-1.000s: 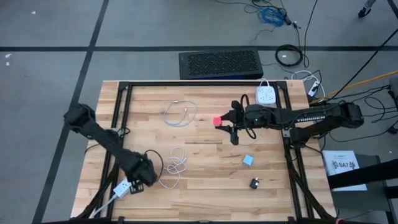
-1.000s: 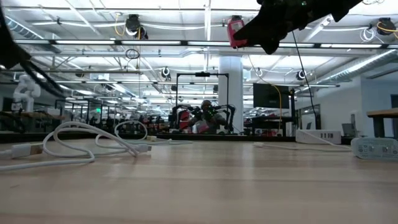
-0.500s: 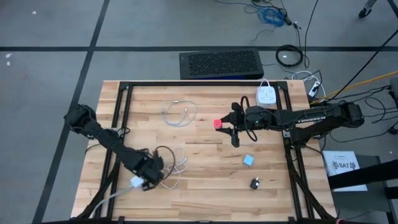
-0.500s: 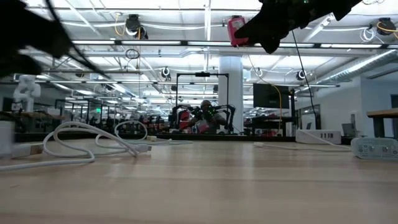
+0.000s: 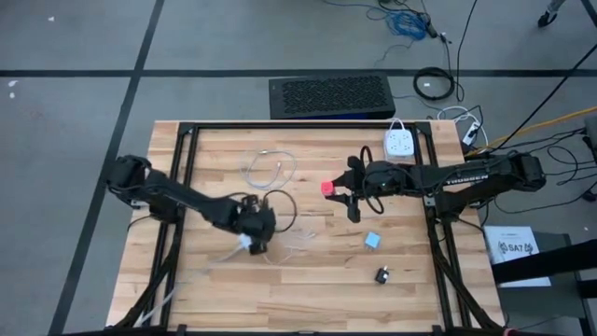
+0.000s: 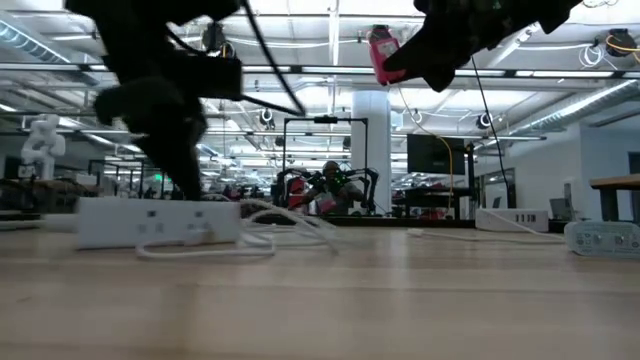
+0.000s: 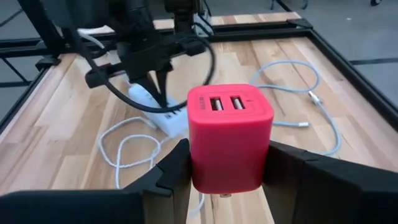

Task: Insert USB
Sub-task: Insert the pink charger adapter into the bottom white outlet extension

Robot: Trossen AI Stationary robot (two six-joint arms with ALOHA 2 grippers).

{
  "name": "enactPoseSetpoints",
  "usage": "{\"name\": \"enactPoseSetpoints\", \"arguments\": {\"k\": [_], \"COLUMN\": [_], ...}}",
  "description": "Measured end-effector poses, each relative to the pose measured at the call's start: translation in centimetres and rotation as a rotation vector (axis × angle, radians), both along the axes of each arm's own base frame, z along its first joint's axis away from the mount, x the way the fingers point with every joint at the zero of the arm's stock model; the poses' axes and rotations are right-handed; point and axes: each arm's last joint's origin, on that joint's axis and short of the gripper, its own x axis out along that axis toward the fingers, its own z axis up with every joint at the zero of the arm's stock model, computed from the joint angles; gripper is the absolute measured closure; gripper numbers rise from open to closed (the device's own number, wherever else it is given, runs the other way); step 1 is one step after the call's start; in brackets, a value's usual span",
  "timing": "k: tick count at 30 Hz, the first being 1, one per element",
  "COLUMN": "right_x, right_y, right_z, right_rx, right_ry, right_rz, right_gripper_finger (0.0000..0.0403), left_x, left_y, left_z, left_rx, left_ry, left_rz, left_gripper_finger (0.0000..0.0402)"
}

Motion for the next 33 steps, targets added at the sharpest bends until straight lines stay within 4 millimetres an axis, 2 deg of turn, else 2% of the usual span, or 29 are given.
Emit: {"name": "enactPoseSetpoints", "arguments": {"k": [8, 13, 19, 22, 25, 29, 33], "right_x": [-0.1, -0.1, 0.0, 0.0, 0.1, 1.0, 2.2], "right_y": [0.0, 0.0, 0.0, 0.0, 0.0, 0.2, 0.3], "right_z": [-0.2, -0.1, 0.0, 0.0, 0.0, 0.1, -0.3], "right_rx": [0.008, 0.008, 0.008, 0.007, 0.008, 0.03, 0.042], "right_ry": [0.018, 0.011, 0.004, 0.004, -0.009, -0.07, -0.129], "right_rz": [-0.002, -0.002, -0.002, -0.001, 0.001, 0.058, 0.102], "right_gripper_finger": [0.0277, 0.0277, 0.0277, 0.0277, 0.0277, 0.0277, 0.0277], "left_x": [2.9, 3.4, 2.8, 2.5, 2.3, 1.0, -1.2], "left_y": [3.3, 4.7, 6.2, 6.2, 5.9, 5.5, 5.4], "left_z": [-0.3, 2.0, 5.9, 7.1, 8.8, 8.5, 7.5], "left_rx": [0.016, 0.035, 0.042, 0.038, 0.025, -0.003, -0.037], "left_ry": [-0.158, -0.237, -0.404, -0.468, -0.615, -0.798, -1.135], "left_rz": [-0.081, -0.102, -0.055, -0.049, -0.04, -0.031, -0.017], "left_gripper_finger": [0.0401, 0.0401, 0.0401, 0.0401, 0.0401, 0.0401, 0.0401]}}
